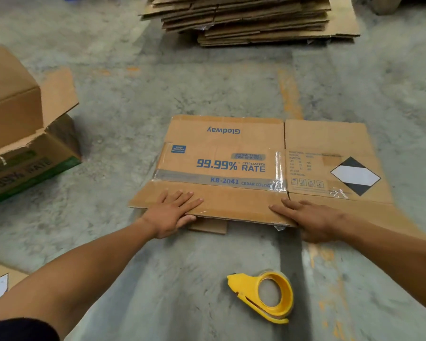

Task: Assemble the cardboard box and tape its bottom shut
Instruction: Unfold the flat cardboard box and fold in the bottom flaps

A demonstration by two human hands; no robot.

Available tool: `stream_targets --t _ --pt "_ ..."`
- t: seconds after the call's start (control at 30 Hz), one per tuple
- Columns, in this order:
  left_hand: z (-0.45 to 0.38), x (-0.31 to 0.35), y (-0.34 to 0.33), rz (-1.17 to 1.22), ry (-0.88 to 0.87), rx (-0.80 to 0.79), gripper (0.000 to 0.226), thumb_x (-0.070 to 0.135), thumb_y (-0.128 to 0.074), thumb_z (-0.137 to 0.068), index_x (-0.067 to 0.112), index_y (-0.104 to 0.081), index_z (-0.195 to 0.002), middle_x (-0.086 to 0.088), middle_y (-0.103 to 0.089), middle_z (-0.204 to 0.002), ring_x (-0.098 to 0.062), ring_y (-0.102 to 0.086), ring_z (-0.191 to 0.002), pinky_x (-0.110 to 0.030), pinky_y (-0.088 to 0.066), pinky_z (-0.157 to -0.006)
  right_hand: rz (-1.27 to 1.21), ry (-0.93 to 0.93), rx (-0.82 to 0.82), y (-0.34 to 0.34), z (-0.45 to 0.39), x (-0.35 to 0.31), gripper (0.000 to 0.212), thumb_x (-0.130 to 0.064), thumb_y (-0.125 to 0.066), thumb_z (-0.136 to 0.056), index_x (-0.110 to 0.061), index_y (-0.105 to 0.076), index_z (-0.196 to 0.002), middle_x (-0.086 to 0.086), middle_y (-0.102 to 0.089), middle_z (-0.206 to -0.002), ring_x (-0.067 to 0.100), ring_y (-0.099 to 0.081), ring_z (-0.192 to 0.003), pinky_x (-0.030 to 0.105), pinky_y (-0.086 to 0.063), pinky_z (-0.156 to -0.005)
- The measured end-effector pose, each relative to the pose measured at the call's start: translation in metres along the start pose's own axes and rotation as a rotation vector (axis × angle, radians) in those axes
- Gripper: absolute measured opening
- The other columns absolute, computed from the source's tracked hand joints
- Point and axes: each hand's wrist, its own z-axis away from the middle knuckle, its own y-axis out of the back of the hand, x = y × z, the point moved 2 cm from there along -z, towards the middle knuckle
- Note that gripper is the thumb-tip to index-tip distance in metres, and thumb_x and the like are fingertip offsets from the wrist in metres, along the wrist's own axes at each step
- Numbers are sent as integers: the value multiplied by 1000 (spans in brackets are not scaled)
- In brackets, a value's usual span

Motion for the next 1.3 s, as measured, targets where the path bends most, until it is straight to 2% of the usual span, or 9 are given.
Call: stream_targets --t 0.17,0.27,0.33,0.47,0.63,0.83,0.97,1.1,1.3 --pt "11 -3 10 282 644 395 95 66 -40 -88 24 11 -156 -13 21 -163 -36 19 -149 -56 13 -113 -76 -61 78 38 5 8 80 -27 -61 -86 -31 -22 -155 11 -53 -142 28 -52 -124 31 -44 -96" --pt "17 13 15 937 1142 407 110 46 -65 -88 18 18 -154 -15 21 -162 -41 5 -150 -54 -7 -118 -126 -111 132 55 13 14 71 -26 -59 -88 -33 -31 -153 12 -58 -135 29 -54 -120 32 -46 -94" --pt "12 26 23 1420 1281 350 106 30 -67 -90 11 15 -154 -14 -6 -164 -39 -23 -145 -45 -27 -114 -187 -142 180 65 20 21 65 -25 -59 -88 -35 -38 -149 11 -58 -136 29 -54 -121 32 -45 -95" --pt "-4 30 44 1783 1176 538 96 8 -57 -88 21 9 -155 -8 -57 -120 -30 -59 -94 -31 -49 -80 -356 -123 304 81 31 37 57 -17 -59 -86 -33 -52 -140 3 -64 -134 22 -59 -120 35 -47 -101" --pt "-38 1 69 1749 898 754 100 16 -55 -86 45 18 -149 -4 -42 -153 -38 -54 -126 -52 -44 -106 -521 -40 435 99 57 53 34 -18 -64 -95 -28 -65 -128 -9 -66 -125 -8 -59 -106 -2 -37 -81" --pt "-41 5 158 1623 705 980 88 15 -51 -97 44 10 -152 -7 -46 -149 -25 -52 -130 -46 -46 -105 -521 -226 726 139 87 90 27 -34 -47 -102 -23 -64 -119 1 -68 -121 25 -59 -106 39 -45 -91" --pt "-56 -5 205 1489 687 991 77 14 -41 -100 46 3 -153 15 -53 -89 -23 -56 -93 -31 -48 -78 -562 -369 1016 176 102 111 24 -32 -44 -103 -17 -61 -111 14 -68 -109 31 -56 -91 39 -42 -78" --pt "-54 -20 257 1343 553 954 73 8 -40 -101 43 -4 -155 -6 -41 -154 -21 -41 -141 -27 -44 -96 -678 -496 1183 225 122 128 24 -26 -45 -104 -6 -56 -97 30 -66 -105 46 -58 -99 43 -39 -77" --pt "-31 -50 345 1107 418 936 64 6 -43 -98 35 -27 -153 1 -45 -152 -20 -46 -137 -39 -42 -111 -794 -704 1203 317 158 141 36 -21 -43 -105 6 -57 -125 35 -57 -127 50 -48 -121 50 -38 -103"
